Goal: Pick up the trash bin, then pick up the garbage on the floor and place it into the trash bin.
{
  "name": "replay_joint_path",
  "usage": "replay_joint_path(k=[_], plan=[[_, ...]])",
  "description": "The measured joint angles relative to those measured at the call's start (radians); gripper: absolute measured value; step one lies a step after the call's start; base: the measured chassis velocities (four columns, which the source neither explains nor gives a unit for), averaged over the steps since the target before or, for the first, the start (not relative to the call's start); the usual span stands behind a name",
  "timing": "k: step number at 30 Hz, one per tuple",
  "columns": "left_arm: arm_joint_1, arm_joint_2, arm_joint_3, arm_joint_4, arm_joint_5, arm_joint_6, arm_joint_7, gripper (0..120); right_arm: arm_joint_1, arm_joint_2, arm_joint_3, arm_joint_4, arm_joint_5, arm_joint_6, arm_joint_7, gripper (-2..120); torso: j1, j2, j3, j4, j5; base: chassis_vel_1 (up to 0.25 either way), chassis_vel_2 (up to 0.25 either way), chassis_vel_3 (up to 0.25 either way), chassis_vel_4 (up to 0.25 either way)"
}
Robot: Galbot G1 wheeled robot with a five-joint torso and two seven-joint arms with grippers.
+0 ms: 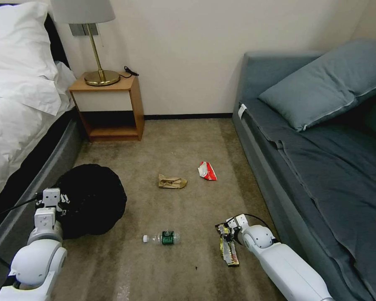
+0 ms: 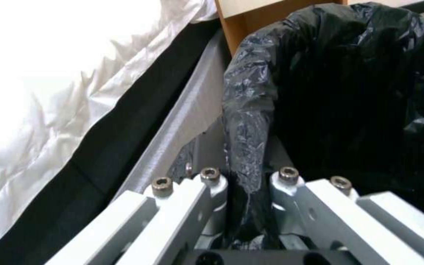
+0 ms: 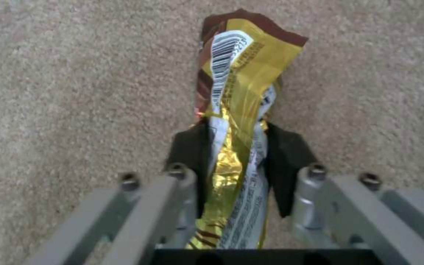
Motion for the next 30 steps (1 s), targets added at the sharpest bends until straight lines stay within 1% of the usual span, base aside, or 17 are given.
replay_joint_path(k=[1,3,4,5,6,7,11,12,16,17,19,20,22,23,25,29,30], plan=[[0.0,0.0,0.0,0.0,0.0,0.0,0.0,4,0.0,0.0,0.0,0.0,0.0,0.0,0.0,20,0.0,0.0,0.0,0.0,0.0,0.0,0.0,0.0,0.0],[0.0,0.001,0.0,0.0,0.0,-0.001,0.0,4,-0.003,-0.006,0.005,0.016,-0.001,-0.002,0.001,13,0.0,0.0,0.0,0.0,0.0,0.0,0.0,0.0,0.0],[0.0,0.001,0.0,0.0,0.0,-0.001,0.0,4,-0.003,-0.006,0.005,0.016,-0.001,-0.002,0.001,13,0.0,0.0,0.0,0.0,0.0,0.0,0.0,0.0,0.0],[0.0,0.003,0.002,0.0,0.0,-0.002,0.0,4,-0.005,-0.013,0.011,0.035,-0.001,-0.004,0.002,4,0.0,0.0,0.0,0.0001,0.0001,0.0,0.0,0.0,0.0],[0.0,0.003,0.002,0.0,0.0,-0.002,0.0,4,-0.005,-0.013,0.011,0.035,-0.001,-0.004,0.002,4,0.0,0.0,0.0,0.0001,0.0001,0.0,0.0,0.0,0.0],[0.0,0.004,0.004,0.001,0.0,-0.002,0.001,4,-0.008,-0.021,0.017,0.055,-0.002,-0.005,0.003,0,0.0,0.0,0.0,0.0001,0.0001,0.0,0.0,0.0,0.0],[-0.002,0.004,0.014,0.004,0.001,-0.002,0.001,4,-0.017,-0.042,0.04,0.134,-0.003,-0.011,0.005,0,0.0,0.0,0.0,0.0,0.0,0.0,0.0,0.0,0.0],[-0.002,0.004,0.014,0.004,0.001,-0.002,0.001,4,-0.017,-0.042,0.04,0.134,-0.003,-0.011,0.005,0,0.0,0.0,0.0,0.0,0.0,0.0,0.0,0.0,0.0],[-0.005,0.004,0.027,0.004,0.004,-0.002,0.001,4,-0.018,-0.062,0.057,0.219,-0.008,-0.015,0.01,0,0.0,0.0,0.0,0.0,0.0,0.0,0.0,0.0,0.0],[-0.006,0.004,0.033,0.003,0.005,-0.003,0.001,4,-0.011,-0.075,0.059,0.259,-0.007,-0.013,0.013,0,0.0,0.0,0.0,-0.0001,0.0,0.0,0.0,0.0,0.0],[-0.008,0.005,0.039,0.001,0.006,-0.01,0.005,4,0.023,-0.097,0.052,0.313,0.016,-0.005,0.018,0,0.0,0.0,0.0,-0.0001,-0.0001,0.0,0.0,0.0,0.0],[-0.008,0.005,0.039,0.001,0.006,-0.01,0.005,4,0.023,-0.097,0.052,0.313,0.016,-0.005,0.018,0,0.0,0.0,0.0,-0.0001,-0.0001,0.0,0.0,0.0,0.0],[-0.008,0.004,0.047,-0.001,0.008,-0.017,0.009,4,0.078,-0.111,0.031,0.372,0.068,-0.001,0.027,0,0.0,0.0,0.0,0.0,0.0001,0.0,0.0,0.0,0.0],[-0.008,0.004,0.047,-0.001,0.008,-0.017,0.009,4,0.078,-0.111,0.031,0.372,0.068,-0.001,0.027,0,0.0,0.0,0.0,0.0,0.0001,0.0,0.0,0.0,0.0],[-0.005,0.001,0.057,-0.004,0.016,-0.025,0.011,4,0.133,-0.119,-0.001,0.431,0.108,-0.001,0.039,0,0.0,0.0,0.0,0.0001,-0.0002,0.0,0.0,0.0,0.0],[-0.002,-0.002,0.063,-0.009,0.02,-0.027,0.011,4,0.167,-0.121,-0.028,0.479,0.131,-0.007,0.046,0,0.0,0.0,0.0,0.0001,-0.0001,0.0,0.0,0.0,0.0],[0.001,-0.006,0.067,-0.014,0.023,-0.028,0.011,4,0.202,-0.116,-0.057,0.523,0.159,-0.019,0.056,0,0.0,0.0,0.0,0.0002,-0.0002,0.0,0.0,0.0,0.0]])
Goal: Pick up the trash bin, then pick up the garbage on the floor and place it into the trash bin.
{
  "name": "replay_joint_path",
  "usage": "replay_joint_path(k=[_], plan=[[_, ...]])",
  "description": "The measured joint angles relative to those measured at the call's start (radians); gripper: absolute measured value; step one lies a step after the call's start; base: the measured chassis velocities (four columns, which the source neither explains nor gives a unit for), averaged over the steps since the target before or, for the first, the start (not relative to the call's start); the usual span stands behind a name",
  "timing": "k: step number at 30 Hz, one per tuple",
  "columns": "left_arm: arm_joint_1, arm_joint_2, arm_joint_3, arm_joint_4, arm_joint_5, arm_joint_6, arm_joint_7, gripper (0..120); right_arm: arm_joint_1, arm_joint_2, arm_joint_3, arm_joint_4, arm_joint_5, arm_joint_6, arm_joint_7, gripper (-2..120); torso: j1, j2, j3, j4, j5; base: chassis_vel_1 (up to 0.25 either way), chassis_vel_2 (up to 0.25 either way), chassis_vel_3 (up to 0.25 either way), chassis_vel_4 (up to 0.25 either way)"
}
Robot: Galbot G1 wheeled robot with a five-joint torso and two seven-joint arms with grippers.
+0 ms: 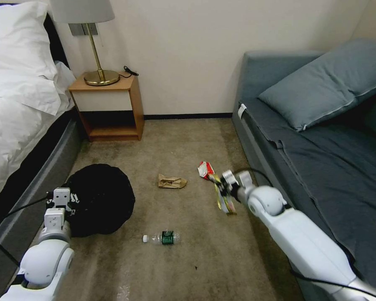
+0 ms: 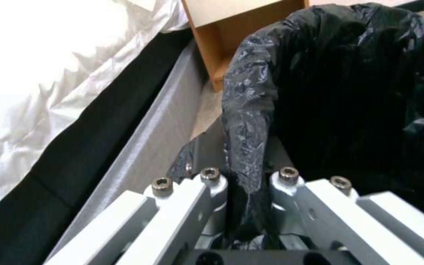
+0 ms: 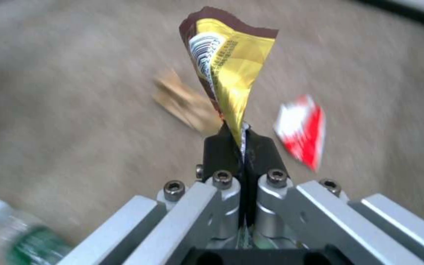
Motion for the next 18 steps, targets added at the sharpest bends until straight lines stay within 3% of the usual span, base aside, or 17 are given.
replay_joint_path(k=[9,18], plan=[[0.016,-0.005,0.014,-0.02,0.012,-0.002,0.0,4,0.138,0.102,-0.139,0.028,0.076,-0.023,0.039,0,0.0,0.0,0.0,0.0,0.0,0.0,0.0,0.0,0.0],[0.023,-0.016,0.025,-0.026,0.025,-0.003,-0.001,4,0.261,0.272,-0.248,-0.116,0.109,-0.012,0.052,0,0.0,0.0,0.0,0.0001,-0.0001,0.0,0.0,0.0,0.0]])
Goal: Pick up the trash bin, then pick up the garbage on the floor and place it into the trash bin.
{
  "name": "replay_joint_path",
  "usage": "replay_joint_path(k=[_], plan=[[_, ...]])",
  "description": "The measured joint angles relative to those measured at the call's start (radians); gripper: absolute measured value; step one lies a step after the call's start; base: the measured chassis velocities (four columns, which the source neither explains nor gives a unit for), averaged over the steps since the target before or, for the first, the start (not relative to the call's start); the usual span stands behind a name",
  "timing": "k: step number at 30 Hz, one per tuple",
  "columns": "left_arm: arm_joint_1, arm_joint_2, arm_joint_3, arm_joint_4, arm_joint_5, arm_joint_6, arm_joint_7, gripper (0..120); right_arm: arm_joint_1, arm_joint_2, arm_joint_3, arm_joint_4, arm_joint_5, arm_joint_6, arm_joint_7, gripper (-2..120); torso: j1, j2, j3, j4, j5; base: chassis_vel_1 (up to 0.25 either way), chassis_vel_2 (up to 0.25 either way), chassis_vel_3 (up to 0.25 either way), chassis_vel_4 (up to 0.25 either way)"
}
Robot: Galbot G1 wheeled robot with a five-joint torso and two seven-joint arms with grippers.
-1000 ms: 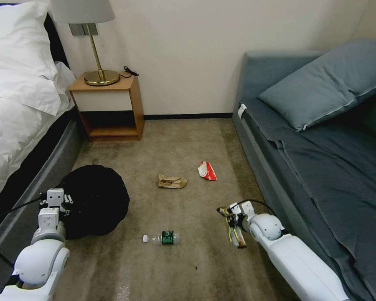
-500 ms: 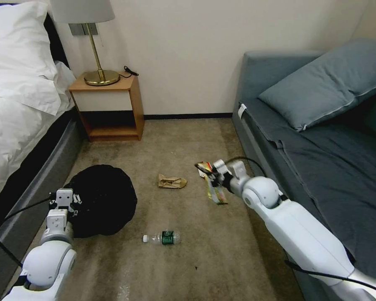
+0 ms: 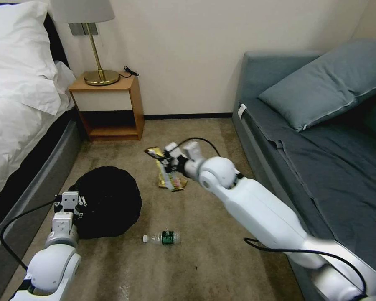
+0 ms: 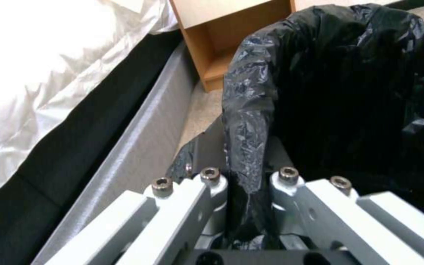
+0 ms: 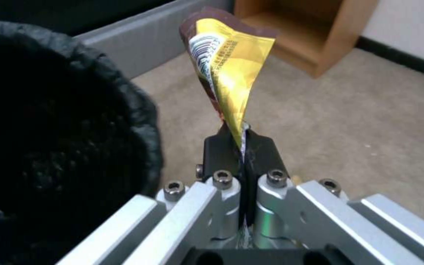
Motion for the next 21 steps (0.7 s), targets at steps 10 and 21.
replay_joint_path(k=[10,21], plan=[[-0.012,-0.004,-0.006,0.006,-0.002,-0.001,-0.003,4,-0.034,0.097,-0.074,-0.08,-0.029,0.023,0.012,0,0.0,0.0,0.0,-0.0001,0.0001,0.0,0.0,0.0,0.0],[-0.017,-0.027,0.007,0.016,0.019,0.0,-0.003,4,-0.044,0.154,-0.103,-0.083,-0.009,0.046,0.02,0,0.0,0.0,0.0,-0.0002,0.0,0.0,0.0,0.0,0.0]])
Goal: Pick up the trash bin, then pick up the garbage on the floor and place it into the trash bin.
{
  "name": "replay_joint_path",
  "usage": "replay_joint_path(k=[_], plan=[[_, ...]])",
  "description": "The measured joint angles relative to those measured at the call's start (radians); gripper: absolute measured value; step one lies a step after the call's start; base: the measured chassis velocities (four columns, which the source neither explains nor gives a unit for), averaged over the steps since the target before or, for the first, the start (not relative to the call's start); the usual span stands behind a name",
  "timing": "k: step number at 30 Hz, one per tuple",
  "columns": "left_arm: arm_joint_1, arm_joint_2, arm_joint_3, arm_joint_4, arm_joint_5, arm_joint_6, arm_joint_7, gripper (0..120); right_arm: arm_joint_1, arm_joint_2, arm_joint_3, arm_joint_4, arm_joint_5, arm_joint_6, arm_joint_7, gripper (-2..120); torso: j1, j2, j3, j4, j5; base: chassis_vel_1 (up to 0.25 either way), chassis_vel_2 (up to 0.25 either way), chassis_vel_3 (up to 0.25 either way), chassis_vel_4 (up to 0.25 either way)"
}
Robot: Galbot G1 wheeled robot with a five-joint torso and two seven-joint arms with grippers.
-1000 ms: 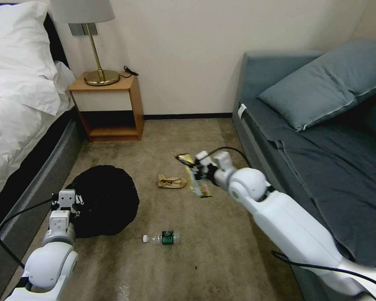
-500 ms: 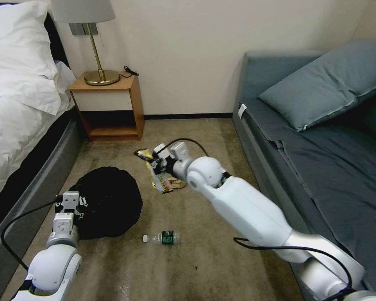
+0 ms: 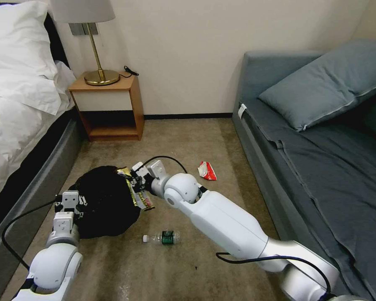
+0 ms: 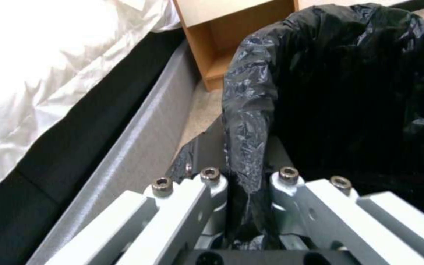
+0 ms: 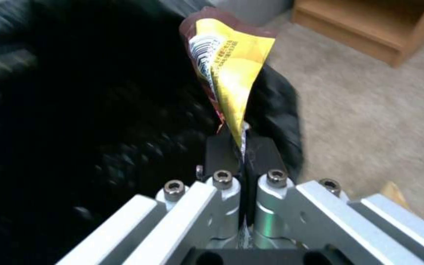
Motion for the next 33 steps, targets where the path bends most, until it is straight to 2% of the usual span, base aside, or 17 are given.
replay_joint_path(k=[5,7,15,16,18,20,24,26,30,32,33], plan=[[-0.004,-0.011,0.006,0.003,0.008,0.001,0.0,4,0.002,0.027,-0.015,0.008,0.033,0.031,0.006,0,0.0,0.0,0.0,0.0,0.0001,0.0,0.0,0.0,0.0],[-0.004,-0.015,0.006,0.003,0.009,0.001,0.0,4,0.003,0.051,-0.033,-0.001,0.062,0.069,0.028,0,0.0,0.0,0.0,0.0,0.0001,0.0,0.0,0.0,0.0],[0.004,-0.024,-0.001,-0.003,0.008,0.001,0.0,4,-0.018,0.065,-0.065,-0.027,0.06,0.097,0.052,1,0.0,0.0,0.0,-0.0001,0.0002,0.0,0.0,0.0,0.0],[0.007,-0.026,-0.003,-0.006,0.006,0.001,0.001,4,-0.024,0.064,-0.07,-0.029,0.056,0.098,0.055,8,0.0,0.0,0.0,0.0,0.0002,0.0,0.0,0.0,0.0],[0.008,-0.027,-0.004,-0.006,0.005,0.001,0.001,4,-0.026,0.064,-0.072,-0.03,0.054,0.099,0.056,11,0.0,0.0,0.0,0.0,0.0001,0.0,0.0,0.0,0.0],[0.01,-0.03,-0.006,-0.01,0.003,0.001,0.001,4,-0.034,0.066,-0.078,-0.032,0.051,0.1,0.061,25,0.0,0.0,0.0,-0.0001,0.0002,0.0,0.0,0.0,0.0],[0.013,-0.032,-0.008,-0.014,0.0,0.001,0.001,4,-0.037,0.067,-0.081,-0.032,0.049,0.1,0.066,34,0.0,0.0,0.0,0.0,0.0001,0.0,0.0,0.0,0.0],[0.017,-0.032,-0.013,-0.017,-0.003,0.0,0.001,4,-0.037,0.066,-0.081,-0.032,0.046,0.1,0.067,45,0.0,0.0,0.0,0.0,0.0002,0.0,0.0,0.0,0.0],[0.021,-0.031,-0.017,-0.017,-0.004,-0.003,0.001,4,-0.035,0.066,-0.082,-0.033,0.044,0.1,0.067,54,0.0,0.0,0.0,0.0,0.0002,0.0,0.0,0.0,0.0],[0.025,-0.031,-0.019,-0.017,-0.004,-0.007,0.001,4,-0.033,0.066,-0.082,-0.033,0.042,0.098,0.067,67,0.0,0.0,0.0,0.0,0.0002,0.0,0.0,0.0,0.0],[0.025,-0.031,-0.019,-0.017,-0.004,-0.007,0.001,4,-0.033,0.066,-0.082,-0.033,0.042,0.098,0.067,67,0.0,0.0,0.0,0.0,0.0002,0.0,0.0,0.0,0.0]])
